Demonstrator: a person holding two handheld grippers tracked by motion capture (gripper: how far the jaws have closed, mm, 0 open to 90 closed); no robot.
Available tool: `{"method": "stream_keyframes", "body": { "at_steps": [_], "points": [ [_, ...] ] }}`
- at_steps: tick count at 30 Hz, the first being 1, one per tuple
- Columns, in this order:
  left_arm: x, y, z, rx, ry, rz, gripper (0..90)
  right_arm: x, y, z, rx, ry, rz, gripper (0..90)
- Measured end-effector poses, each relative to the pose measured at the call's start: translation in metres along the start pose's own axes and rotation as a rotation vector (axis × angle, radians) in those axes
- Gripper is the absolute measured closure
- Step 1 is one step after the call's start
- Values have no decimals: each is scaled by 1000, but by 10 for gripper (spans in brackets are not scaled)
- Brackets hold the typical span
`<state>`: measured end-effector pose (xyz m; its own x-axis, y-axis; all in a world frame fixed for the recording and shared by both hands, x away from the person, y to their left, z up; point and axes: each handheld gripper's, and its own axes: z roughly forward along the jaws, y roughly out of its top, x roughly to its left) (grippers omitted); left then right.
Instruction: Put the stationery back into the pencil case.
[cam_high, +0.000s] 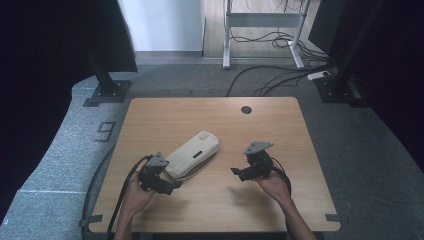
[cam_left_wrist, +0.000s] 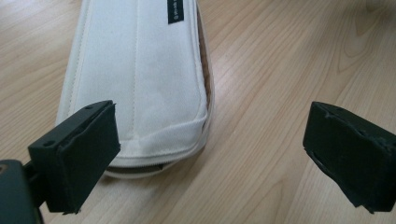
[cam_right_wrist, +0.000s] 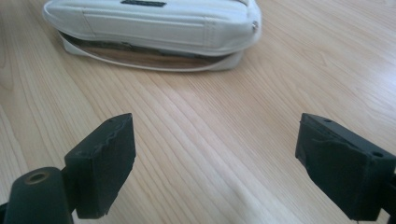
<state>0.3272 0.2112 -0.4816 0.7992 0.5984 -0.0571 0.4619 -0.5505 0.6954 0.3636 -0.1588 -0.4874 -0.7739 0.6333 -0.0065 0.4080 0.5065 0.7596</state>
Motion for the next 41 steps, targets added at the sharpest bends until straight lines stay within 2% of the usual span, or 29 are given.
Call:
{"method": "stream_keyframes", "body": {
  "at_steps": [8,11,18,25,31,35,36,41],
  "points": [
    [1,-11,-3,-3,17,-9,4,-7,-19,-19,-5,-49,24,62],
    [5,-21,-3,-12,42,-16,0,-10,-30,-26,-9,-60,42,40],
    [15,-43,0,-22,48,-54,0,-16,-56,-31,-5,-108,88,4],
    [20,-61,12,22,76,-69,0,-21,-80,-29,19,-158,123,0],
    [23,-71,21,42,122,-76,0,-24,-97,-25,32,-162,154,0],
    [22,-71,22,48,134,-74,0,-24,-107,-22,41,-163,158,0],
    [22,-71,22,48,134,-74,0,-24,-108,-21,59,-156,160,0],
    [21,-70,23,47,147,-89,0,-24,-110,-21,65,-148,153,0]
  ]
}}
